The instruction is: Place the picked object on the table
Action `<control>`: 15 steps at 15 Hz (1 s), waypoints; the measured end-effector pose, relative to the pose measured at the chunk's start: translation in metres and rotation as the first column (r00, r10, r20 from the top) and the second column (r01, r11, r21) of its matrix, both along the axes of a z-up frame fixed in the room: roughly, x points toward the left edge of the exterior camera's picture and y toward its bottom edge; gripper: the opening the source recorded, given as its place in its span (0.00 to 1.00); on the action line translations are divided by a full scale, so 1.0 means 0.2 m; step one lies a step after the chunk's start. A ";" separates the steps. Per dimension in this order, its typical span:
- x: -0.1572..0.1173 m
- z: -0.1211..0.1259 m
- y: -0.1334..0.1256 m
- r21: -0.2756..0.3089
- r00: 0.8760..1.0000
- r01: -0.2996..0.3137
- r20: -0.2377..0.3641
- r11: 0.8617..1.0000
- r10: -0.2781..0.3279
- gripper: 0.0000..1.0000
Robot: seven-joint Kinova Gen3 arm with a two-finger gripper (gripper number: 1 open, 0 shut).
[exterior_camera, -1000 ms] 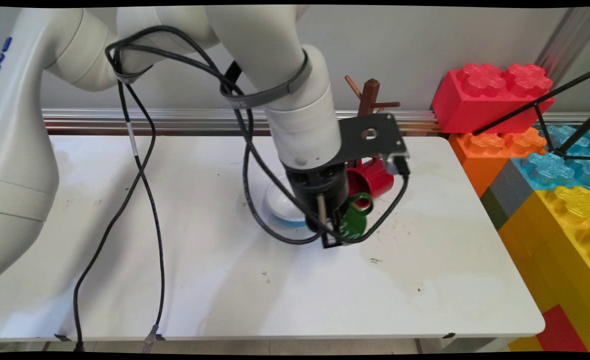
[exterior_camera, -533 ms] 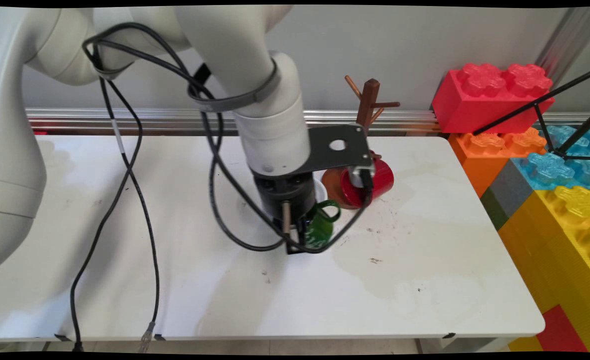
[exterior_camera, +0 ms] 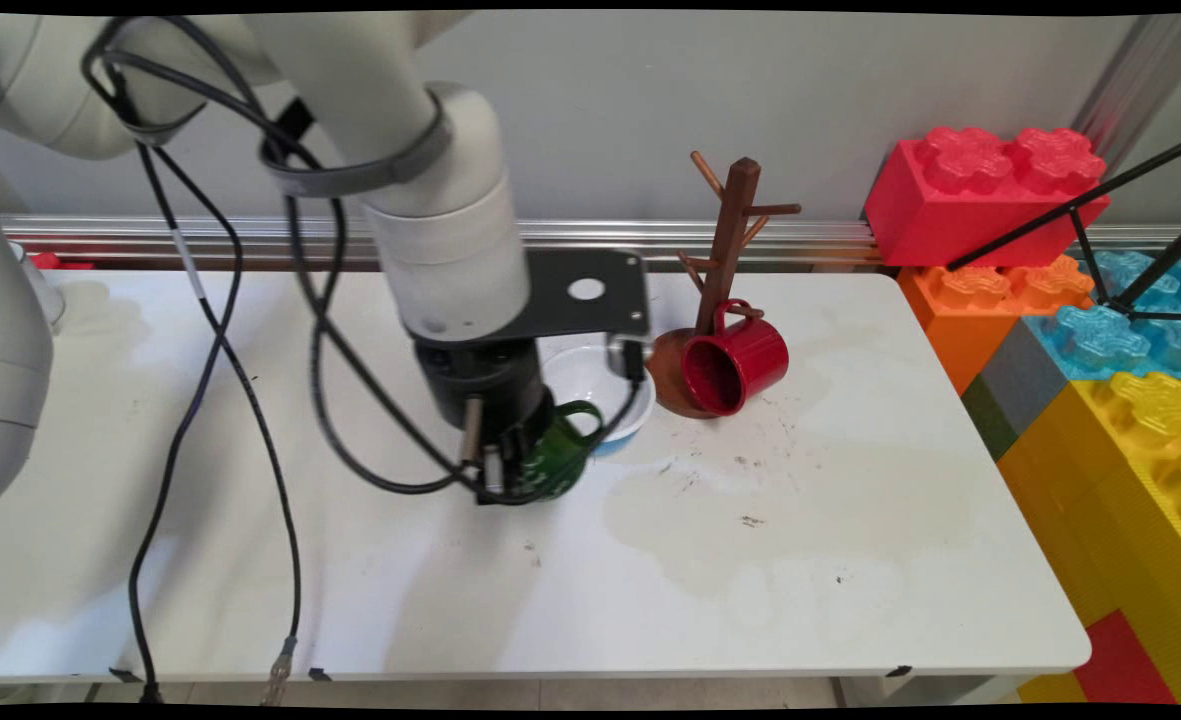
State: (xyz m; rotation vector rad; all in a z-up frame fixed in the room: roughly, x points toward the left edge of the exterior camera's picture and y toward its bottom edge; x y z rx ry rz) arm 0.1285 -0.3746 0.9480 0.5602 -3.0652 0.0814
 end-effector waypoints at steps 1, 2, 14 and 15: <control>0.03 0.00 0.01 0.005 1.000 0.002 0.008 1.000 -0.002 0.00; 0.07 -0.01 0.02 0.009 1.000 0.005 0.016 1.000 -0.005 0.00; 0.33 -0.17 0.04 0.016 0.994 0.040 0.100 0.999 -0.041 0.00; 0.34 -0.19 0.03 0.017 0.993 0.040 0.107 0.999 -0.042 0.00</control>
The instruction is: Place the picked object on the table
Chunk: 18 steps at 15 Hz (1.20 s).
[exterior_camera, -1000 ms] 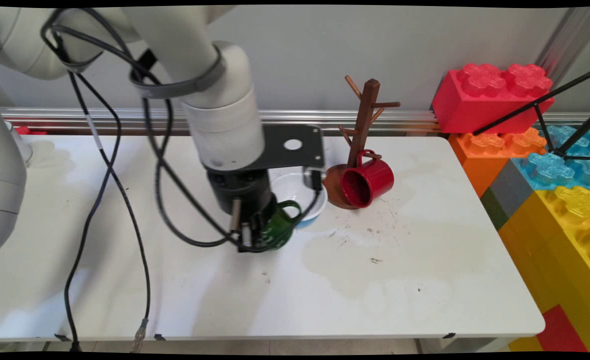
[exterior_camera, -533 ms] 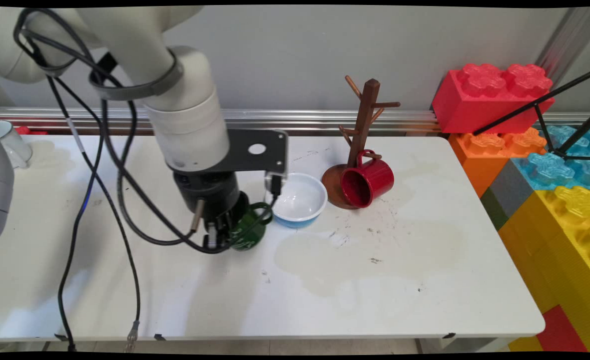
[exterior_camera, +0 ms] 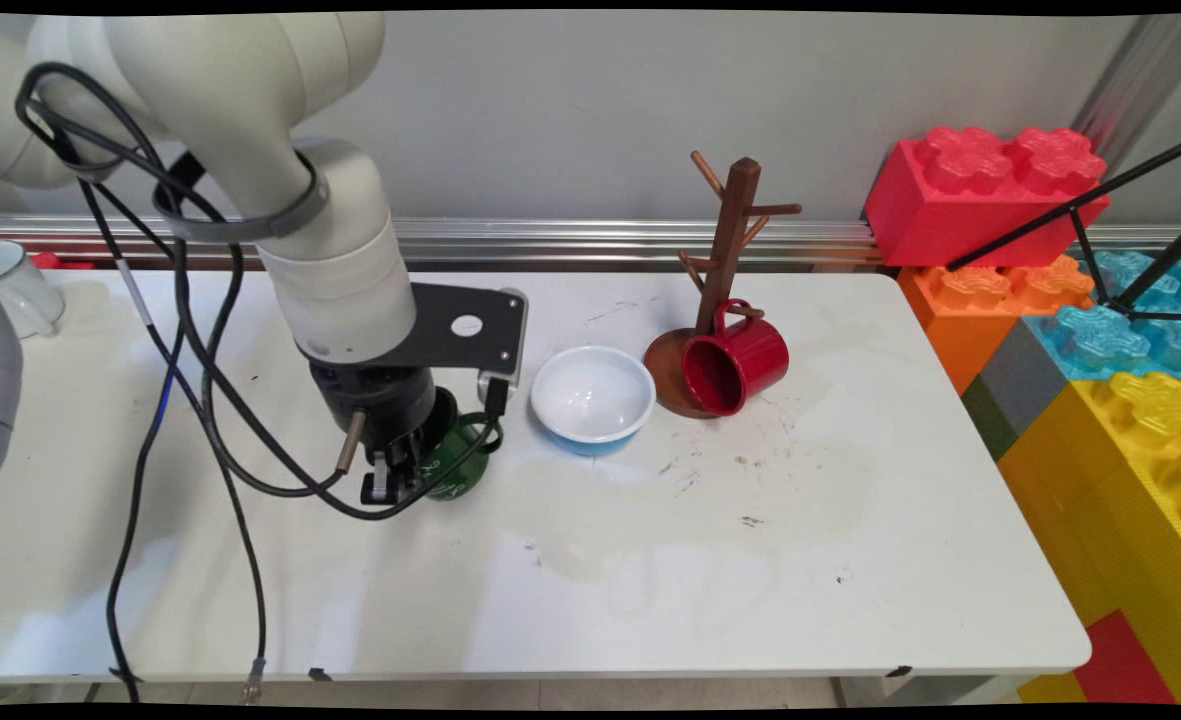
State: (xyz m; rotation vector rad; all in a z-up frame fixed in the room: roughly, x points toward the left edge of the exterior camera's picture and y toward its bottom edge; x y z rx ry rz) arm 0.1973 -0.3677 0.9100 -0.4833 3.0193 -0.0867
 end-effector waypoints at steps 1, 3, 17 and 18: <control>0.01 -0.02 0.00 0.000 1.000 0.000 0.006 1.000 0.000 0.00; 0.01 -0.05 0.00 0.000 1.000 0.001 0.014 1.000 -0.001 0.00; -0.03 -0.24 -0.02 0.003 0.997 -0.042 0.068 0.999 0.041 0.00; -0.04 -0.25 -0.03 0.003 0.996 -0.046 0.071 0.999 0.046 0.00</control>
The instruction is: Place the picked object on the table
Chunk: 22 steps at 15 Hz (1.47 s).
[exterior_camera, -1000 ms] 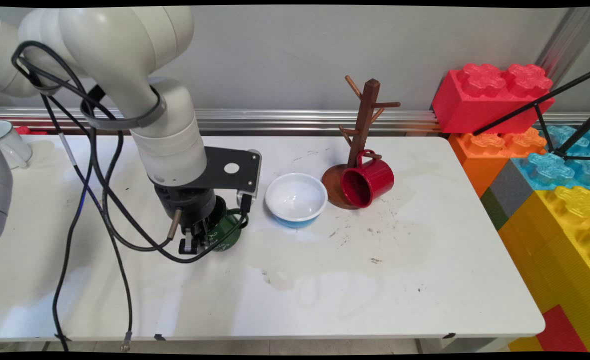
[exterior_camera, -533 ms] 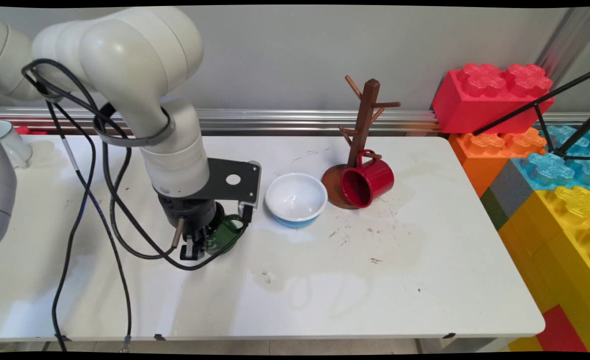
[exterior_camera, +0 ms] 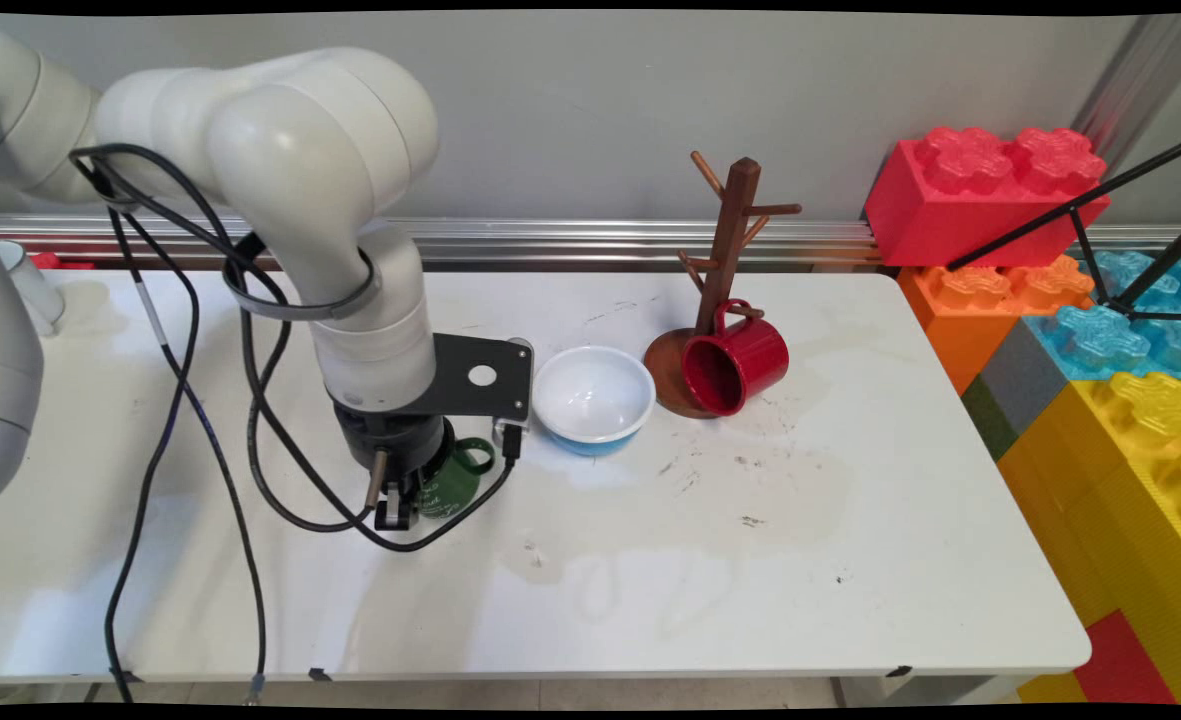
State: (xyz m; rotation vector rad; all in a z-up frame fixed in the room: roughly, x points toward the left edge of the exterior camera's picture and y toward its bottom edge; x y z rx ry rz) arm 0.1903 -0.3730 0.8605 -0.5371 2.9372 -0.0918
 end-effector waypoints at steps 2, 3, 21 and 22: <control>-0.01 -0.02 -0.01 0.000 1.000 -0.005 0.004 1.000 0.005 0.00; -0.01 -0.03 -0.01 0.000 1.000 -0.009 0.006 1.000 0.009 0.00; -0.03 -0.18 -0.06 0.015 0.999 -0.047 0.024 0.999 0.047 0.00; -0.03 -0.18 -0.06 0.016 0.999 -0.048 0.024 0.999 0.048 0.00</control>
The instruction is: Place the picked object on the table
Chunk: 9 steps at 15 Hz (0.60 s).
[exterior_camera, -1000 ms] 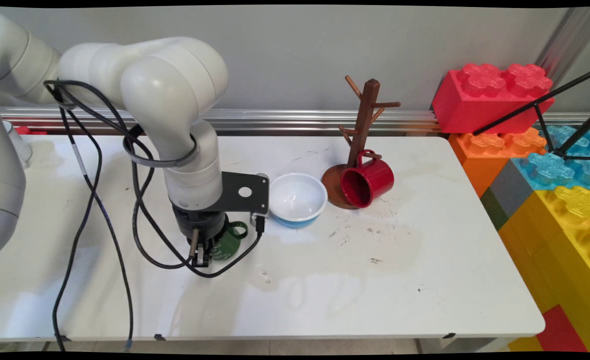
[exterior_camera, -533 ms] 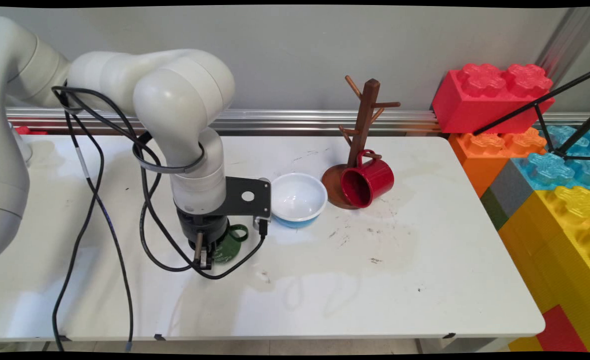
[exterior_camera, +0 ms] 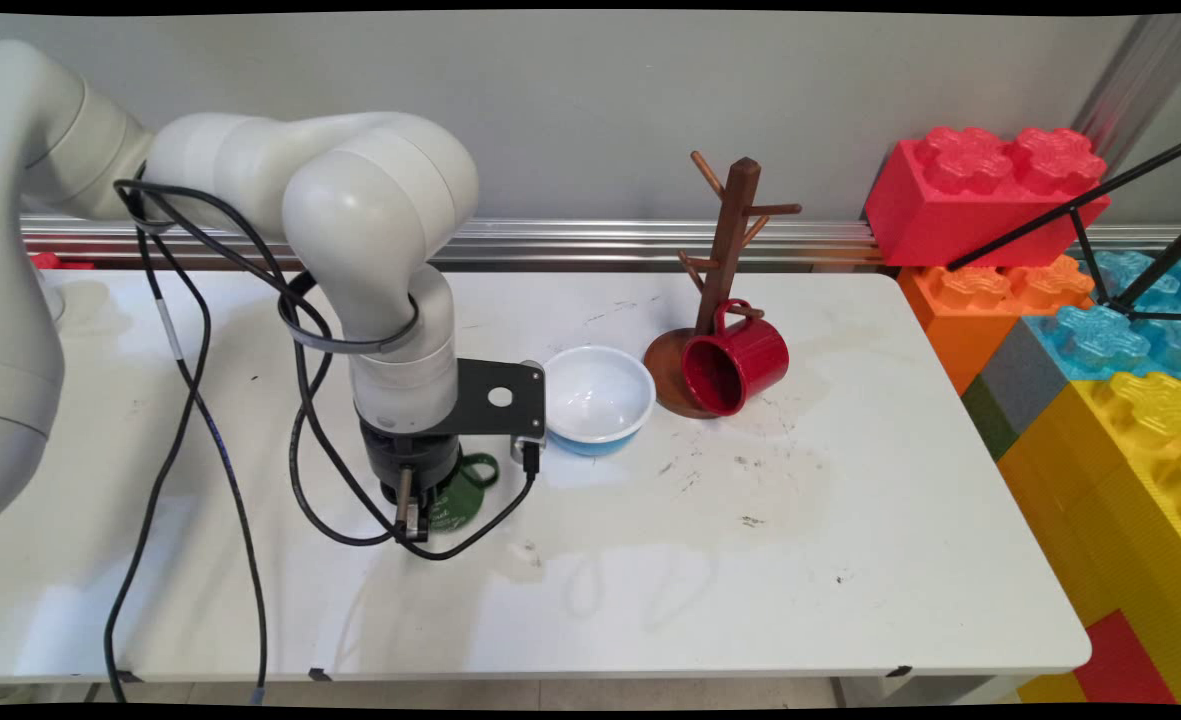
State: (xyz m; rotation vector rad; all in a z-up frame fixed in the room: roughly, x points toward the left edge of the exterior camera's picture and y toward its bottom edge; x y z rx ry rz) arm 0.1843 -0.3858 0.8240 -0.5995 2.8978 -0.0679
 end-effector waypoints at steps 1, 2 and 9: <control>0.00 0.00 0.00 0.001 1.000 -0.001 -0.001 1.000 0.001 1.00; 0.00 -0.01 0.00 0.001 1.000 -0.002 -0.002 1.000 0.002 1.00; 0.00 -0.03 -0.02 0.001 1.000 -0.019 -0.012 1.000 0.019 1.00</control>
